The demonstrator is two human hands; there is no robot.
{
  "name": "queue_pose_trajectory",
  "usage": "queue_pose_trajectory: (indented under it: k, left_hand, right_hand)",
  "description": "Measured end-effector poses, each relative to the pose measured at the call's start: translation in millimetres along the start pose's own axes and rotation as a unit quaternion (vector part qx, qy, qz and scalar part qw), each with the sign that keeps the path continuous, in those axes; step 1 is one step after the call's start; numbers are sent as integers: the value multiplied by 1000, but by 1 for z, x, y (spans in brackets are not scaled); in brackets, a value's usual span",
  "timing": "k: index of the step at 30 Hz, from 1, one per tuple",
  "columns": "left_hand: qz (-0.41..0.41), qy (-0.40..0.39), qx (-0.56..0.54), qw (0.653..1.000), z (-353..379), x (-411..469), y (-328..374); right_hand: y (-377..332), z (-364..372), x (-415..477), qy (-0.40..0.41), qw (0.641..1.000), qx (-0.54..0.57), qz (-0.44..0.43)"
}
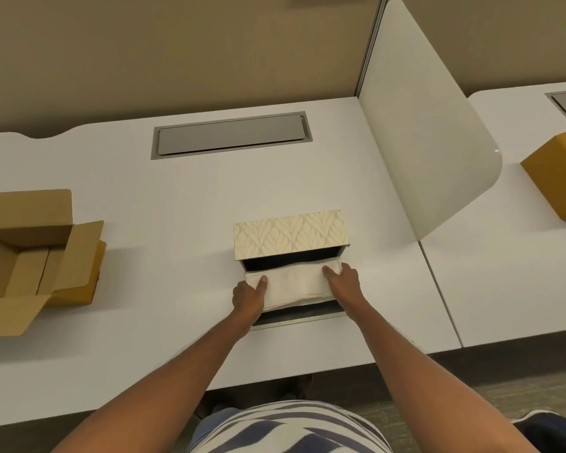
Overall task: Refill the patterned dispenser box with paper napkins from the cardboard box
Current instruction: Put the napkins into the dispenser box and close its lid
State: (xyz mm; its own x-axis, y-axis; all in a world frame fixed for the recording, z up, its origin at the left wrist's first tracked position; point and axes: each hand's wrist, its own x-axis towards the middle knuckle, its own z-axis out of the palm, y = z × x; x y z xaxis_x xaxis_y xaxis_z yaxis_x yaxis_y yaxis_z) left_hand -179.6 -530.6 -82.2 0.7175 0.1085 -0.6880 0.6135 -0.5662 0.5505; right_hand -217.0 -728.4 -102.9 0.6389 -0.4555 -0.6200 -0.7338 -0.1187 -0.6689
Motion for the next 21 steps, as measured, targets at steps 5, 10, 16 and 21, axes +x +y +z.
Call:
queue_pose_trajectory:
  k: [5,10,16,21]
  left_hand:
    - [-19,6,66,998,1,3,11]
    - [-22,-24,0,999,-13,9,16]
    - [10,-28,28,999,-15,3,12]
    - [15,-4,24,1000,-8,-8,10]
  right_hand:
    - [1,2,-2,9,998,-44,-32]
    - [4,-12,0,-16,999,13,-49]
    - [9,-13,-2,-18,998,22,-62]
    - [6,-11,-2,-20,999,9,-48]
